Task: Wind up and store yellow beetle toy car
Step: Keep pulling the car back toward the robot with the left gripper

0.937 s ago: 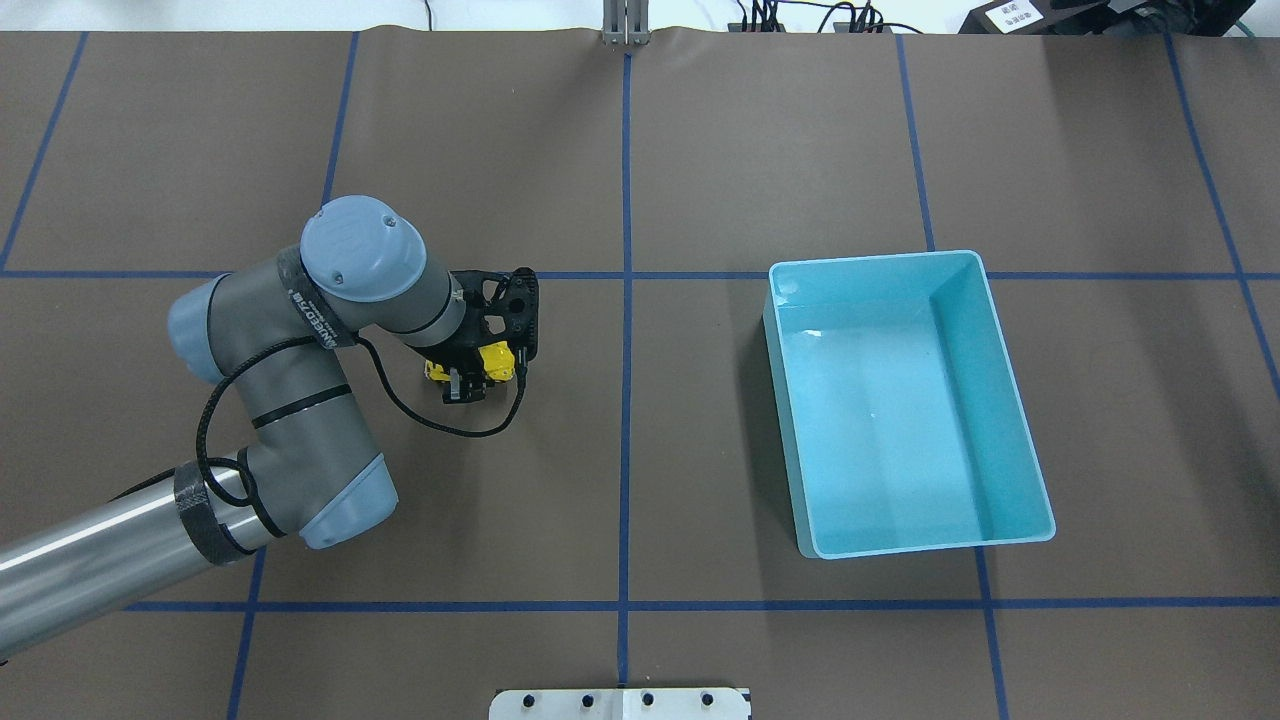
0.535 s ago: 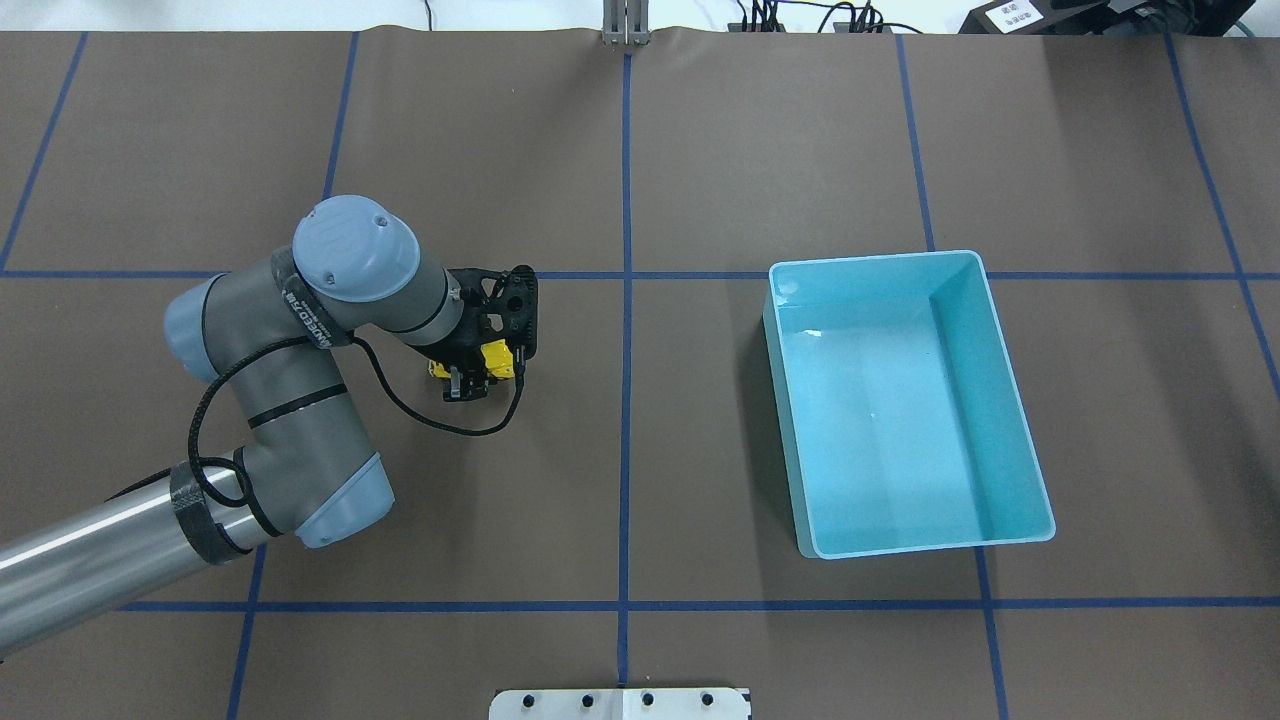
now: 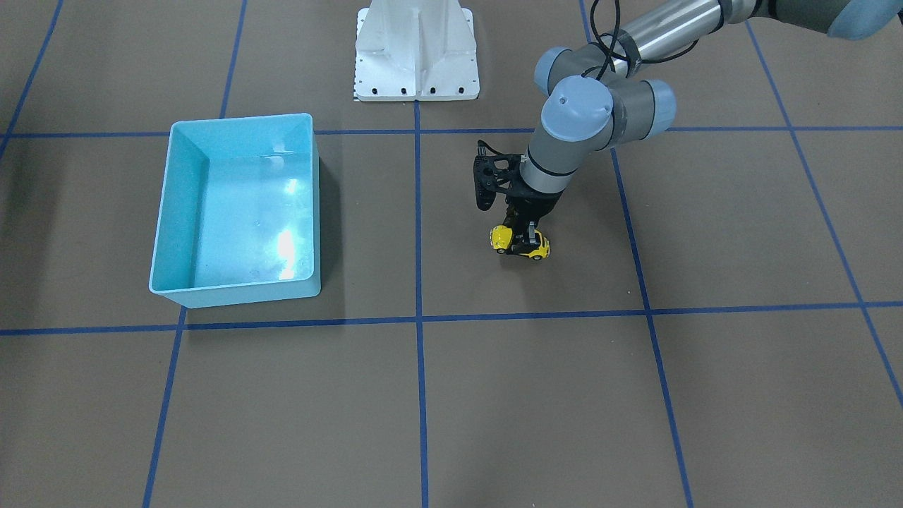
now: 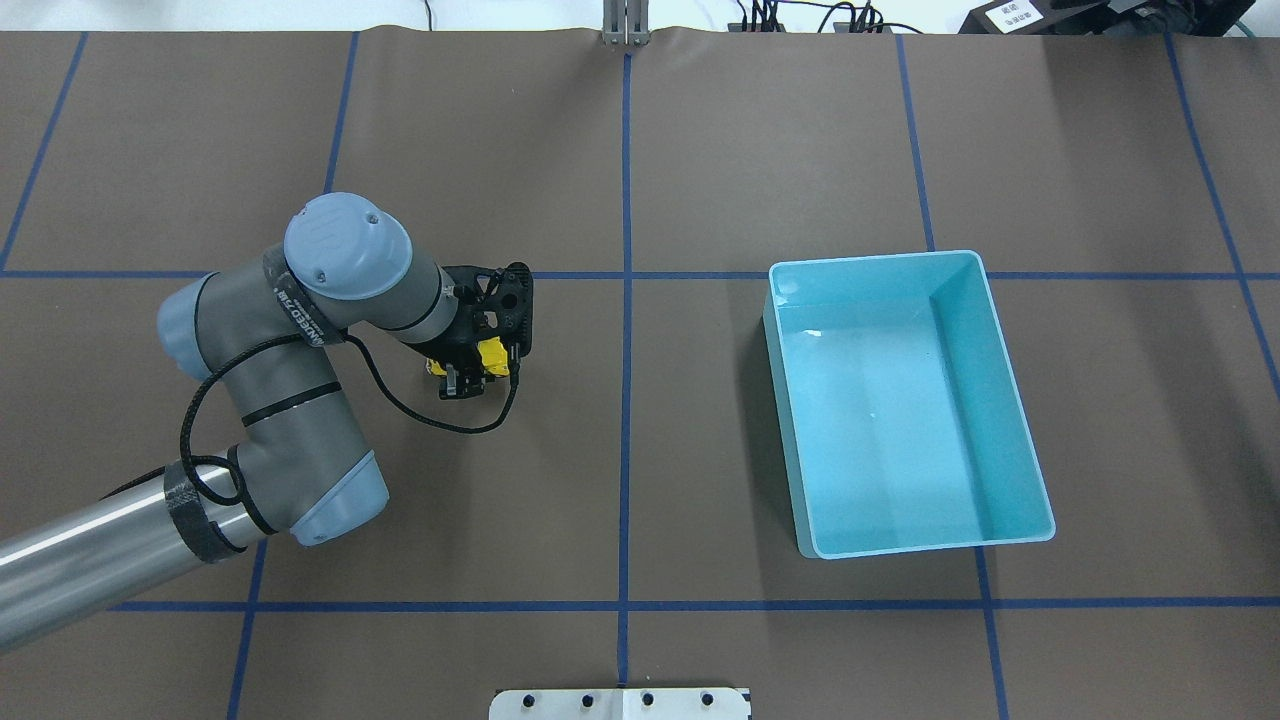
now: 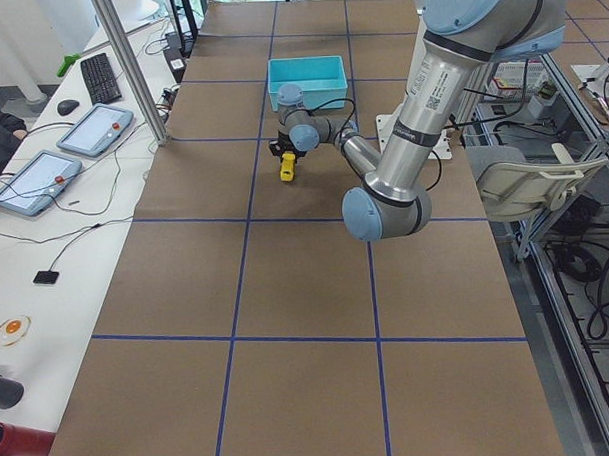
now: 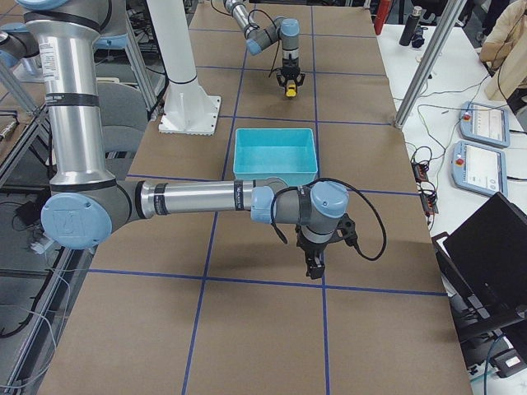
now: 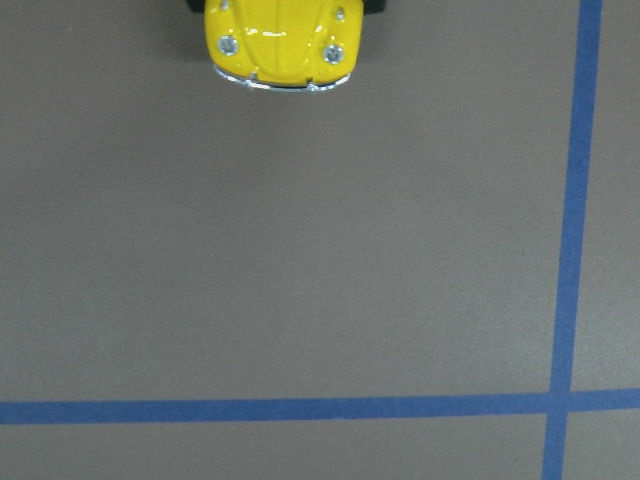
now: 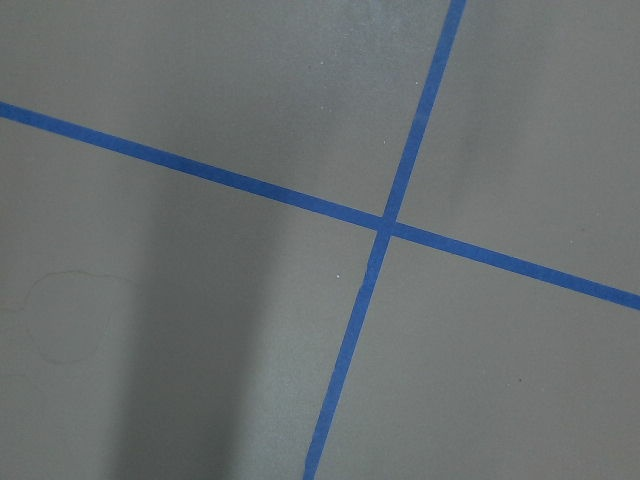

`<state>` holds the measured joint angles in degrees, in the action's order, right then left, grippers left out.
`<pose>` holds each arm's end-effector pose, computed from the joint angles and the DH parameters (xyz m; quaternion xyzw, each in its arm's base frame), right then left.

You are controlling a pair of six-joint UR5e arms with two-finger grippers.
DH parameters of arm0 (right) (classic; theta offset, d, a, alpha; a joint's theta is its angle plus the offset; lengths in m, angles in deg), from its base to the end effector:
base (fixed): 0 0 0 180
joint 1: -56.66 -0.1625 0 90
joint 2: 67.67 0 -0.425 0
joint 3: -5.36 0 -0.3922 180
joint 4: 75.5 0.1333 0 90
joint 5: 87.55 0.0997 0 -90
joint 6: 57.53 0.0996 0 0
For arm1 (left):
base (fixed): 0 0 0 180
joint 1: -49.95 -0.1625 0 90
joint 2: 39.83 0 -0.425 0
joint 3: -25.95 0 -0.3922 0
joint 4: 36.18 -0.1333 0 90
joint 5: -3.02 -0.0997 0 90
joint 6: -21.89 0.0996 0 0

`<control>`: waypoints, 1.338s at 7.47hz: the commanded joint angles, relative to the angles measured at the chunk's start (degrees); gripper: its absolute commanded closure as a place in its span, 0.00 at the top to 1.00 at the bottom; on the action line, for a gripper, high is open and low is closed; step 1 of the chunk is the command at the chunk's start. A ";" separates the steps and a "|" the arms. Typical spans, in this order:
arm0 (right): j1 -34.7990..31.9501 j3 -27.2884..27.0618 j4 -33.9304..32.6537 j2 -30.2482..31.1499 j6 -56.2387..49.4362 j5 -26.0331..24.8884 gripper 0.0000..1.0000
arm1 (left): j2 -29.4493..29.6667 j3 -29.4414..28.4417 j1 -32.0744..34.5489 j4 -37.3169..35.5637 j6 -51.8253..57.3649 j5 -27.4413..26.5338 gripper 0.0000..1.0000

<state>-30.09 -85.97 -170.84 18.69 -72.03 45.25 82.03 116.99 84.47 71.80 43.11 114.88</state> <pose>0.0362 -0.5198 0.6264 0.0328 -0.3634 -0.1425 0.9201 0.5125 -0.4693 0.2914 0.3526 0.2879 0.6140 0.6448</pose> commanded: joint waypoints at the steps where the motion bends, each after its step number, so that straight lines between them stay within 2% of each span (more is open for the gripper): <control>1: 0.00 0.10 0.07 0.04 0.00 0.00 1.00 | 0.05 0.18 -0.07 -0.39 -0.39 0.19 0.00; 4: 0.00 -0.16 0.07 0.04 0.00 0.00 1.00 | -0.04 -0.51 -0.33 1.62 -0.74 0.19 0.00; 5: 0.00 -0.07 0.07 0.04 0.00 0.00 1.00 | -0.12 0.96 -0.07 1.80 -0.65 0.28 0.00; 7: 0.00 -0.16 0.07 0.04 0.00 0.00 1.00 | -1.61 2.03 0.98 0.05 -0.65 4.38 0.00; 10: 0.00 -0.07 0.07 0.04 0.00 0.00 1.00 | -1.79 1.68 0.73 0.57 -2.67 4.24 0.00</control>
<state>-30.09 -86.09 -170.77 18.73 -72.04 45.25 80.32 118.98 85.29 72.02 41.41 119.12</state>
